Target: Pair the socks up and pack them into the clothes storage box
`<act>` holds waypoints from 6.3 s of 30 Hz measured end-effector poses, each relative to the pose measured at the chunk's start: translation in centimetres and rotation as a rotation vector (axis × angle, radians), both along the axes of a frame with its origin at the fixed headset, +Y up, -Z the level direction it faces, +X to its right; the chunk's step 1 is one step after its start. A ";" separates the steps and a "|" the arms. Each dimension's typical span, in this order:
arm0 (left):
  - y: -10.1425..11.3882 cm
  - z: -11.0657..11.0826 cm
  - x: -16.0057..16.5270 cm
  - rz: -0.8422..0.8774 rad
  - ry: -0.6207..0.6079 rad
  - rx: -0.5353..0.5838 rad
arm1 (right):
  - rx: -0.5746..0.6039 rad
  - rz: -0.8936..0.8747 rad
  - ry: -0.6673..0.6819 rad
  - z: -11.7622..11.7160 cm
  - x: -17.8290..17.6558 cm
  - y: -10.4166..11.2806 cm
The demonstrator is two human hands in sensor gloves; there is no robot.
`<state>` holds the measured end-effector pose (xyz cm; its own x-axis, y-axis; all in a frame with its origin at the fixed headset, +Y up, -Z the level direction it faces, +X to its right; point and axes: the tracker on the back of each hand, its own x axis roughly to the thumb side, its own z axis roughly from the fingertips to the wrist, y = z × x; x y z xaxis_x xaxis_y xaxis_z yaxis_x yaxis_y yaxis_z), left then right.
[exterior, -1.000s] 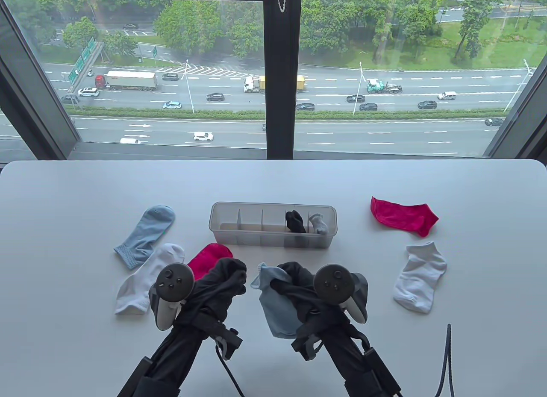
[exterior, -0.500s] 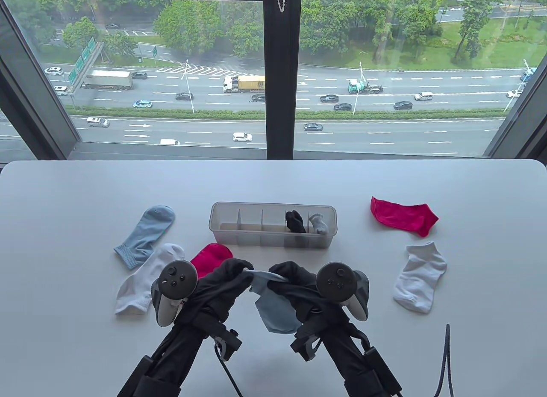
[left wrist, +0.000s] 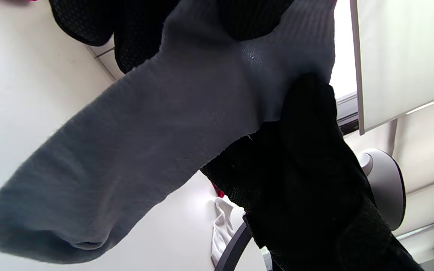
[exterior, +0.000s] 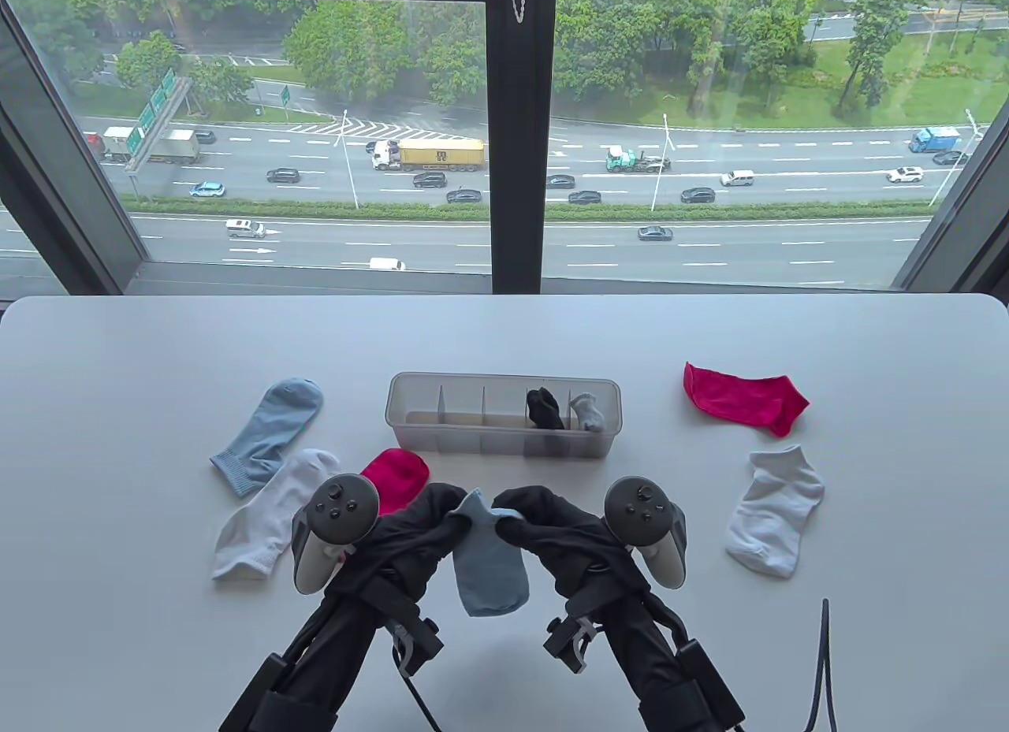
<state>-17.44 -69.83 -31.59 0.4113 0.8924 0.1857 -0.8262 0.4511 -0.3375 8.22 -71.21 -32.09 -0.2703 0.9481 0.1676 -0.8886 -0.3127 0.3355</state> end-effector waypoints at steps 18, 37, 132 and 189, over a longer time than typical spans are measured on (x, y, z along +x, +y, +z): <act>-4.8 -0.5 2.5 -0.528 0.084 -0.108 | -0.226 0.600 -0.133 -0.5 -0.1 -4.8; 1.8 -3.9 -6.4 -0.759 0.211 -0.061 | -0.094 0.961 0.251 0.8 -5.2 -4.6; -2.6 -2.5 0.6 -0.165 -0.173 -0.359 | 0.089 0.563 0.043 -0.6 -3.3 -1.6; -2.9 -0.5 2.7 -0.605 -0.193 -0.143 | 0.083 0.783 0.053 -0.6 -1.2 -2.6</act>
